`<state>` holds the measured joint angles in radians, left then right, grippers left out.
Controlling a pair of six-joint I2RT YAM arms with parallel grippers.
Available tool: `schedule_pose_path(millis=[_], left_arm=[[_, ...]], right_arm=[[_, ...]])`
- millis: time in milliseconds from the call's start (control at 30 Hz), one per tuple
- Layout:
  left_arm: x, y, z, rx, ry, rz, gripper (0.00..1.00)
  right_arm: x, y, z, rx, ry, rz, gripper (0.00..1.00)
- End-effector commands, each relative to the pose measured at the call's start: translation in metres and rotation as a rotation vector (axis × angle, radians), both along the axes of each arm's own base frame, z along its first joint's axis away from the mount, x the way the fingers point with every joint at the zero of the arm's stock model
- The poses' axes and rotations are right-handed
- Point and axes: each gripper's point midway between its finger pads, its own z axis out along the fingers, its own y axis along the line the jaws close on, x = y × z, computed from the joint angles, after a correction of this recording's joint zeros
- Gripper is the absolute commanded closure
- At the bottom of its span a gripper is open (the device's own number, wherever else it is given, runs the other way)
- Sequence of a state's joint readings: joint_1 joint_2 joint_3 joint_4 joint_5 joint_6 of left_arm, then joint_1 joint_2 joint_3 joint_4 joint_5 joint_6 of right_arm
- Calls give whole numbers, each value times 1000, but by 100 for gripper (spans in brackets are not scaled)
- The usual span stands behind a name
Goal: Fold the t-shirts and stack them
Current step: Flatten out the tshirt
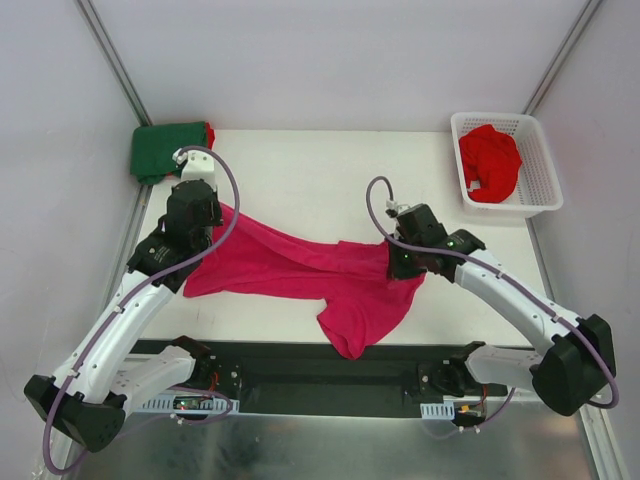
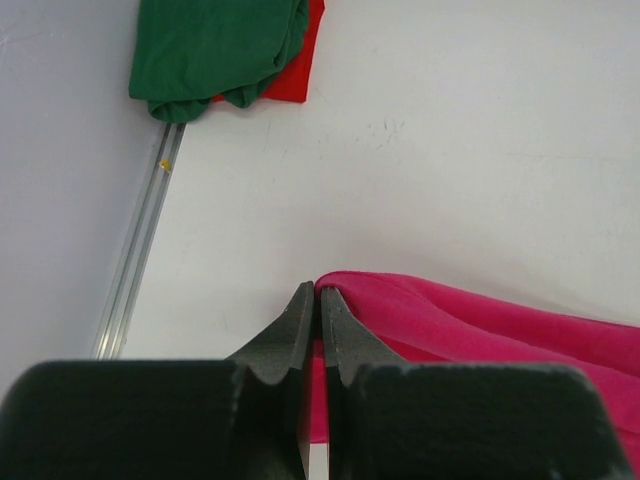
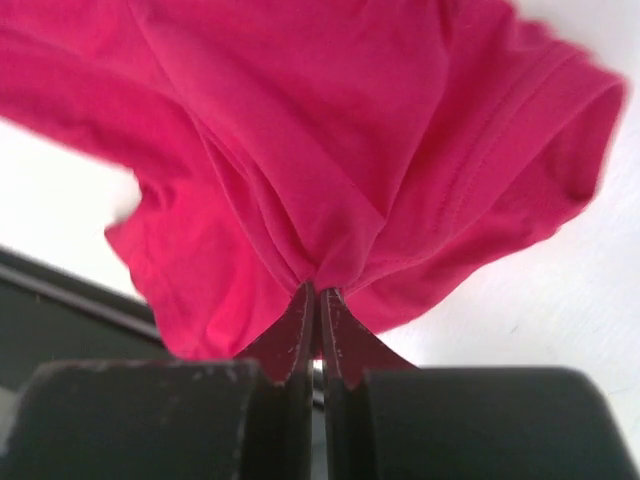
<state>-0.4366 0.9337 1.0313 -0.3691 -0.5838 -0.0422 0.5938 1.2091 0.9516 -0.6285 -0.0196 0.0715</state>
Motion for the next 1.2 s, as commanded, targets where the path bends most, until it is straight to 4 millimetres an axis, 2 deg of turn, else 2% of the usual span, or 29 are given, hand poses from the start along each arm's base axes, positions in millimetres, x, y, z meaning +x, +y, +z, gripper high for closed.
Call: schedule_pose_path(millis=[0, 167, 233, 267, 367, 433, 467, 567, 733, 833, 933, 967, 1167], left_arm=[[-1, 3, 3, -18, -19, 15, 100], [0, 2, 0, -15, -8, 14, 100], [1, 2, -1, -15, -6, 12, 100], [1, 1, -3, -16, -1, 12, 100], [1, 1, -6, -16, 7, 10, 100], [1, 0, -8, -18, 11, 7, 100], [1, 0, -8, -19, 11, 6, 100], [0, 0, -9, -25, 10, 4, 100], [-3, 2, -3, -27, -8, 5, 100], [-5, 3, 3, -31, -24, 9, 100], [-6, 3, 3, -36, -25, 9, 100], [-6, 3, 3, -36, -27, 7, 100], [-7, 2, 0, -46, -20, 3, 100]], right_arm=[[-60, 1, -12, 18, 181, 60, 99], [-106, -5, -33, -25, 283, 91, 98], [-123, -5, -46, -56, 315, 117, 81], [-131, -5, -52, -82, 327, 141, 58], [-144, -11, -69, -167, 338, 150, 28], [-147, -14, -72, -214, 334, 131, 24], [-138, -20, -74, -266, 272, 111, 22], [-120, -19, -67, -280, 186, 48, 20], [-89, -5, -36, -215, 42, -26, 19], [-73, -4, -23, -202, -36, -58, 19], [-59, -3, -19, -145, -76, -83, 19], [-56, -9, -26, -135, -56, -100, 19], [-23, -8, -30, 41, -53, -135, 20]])
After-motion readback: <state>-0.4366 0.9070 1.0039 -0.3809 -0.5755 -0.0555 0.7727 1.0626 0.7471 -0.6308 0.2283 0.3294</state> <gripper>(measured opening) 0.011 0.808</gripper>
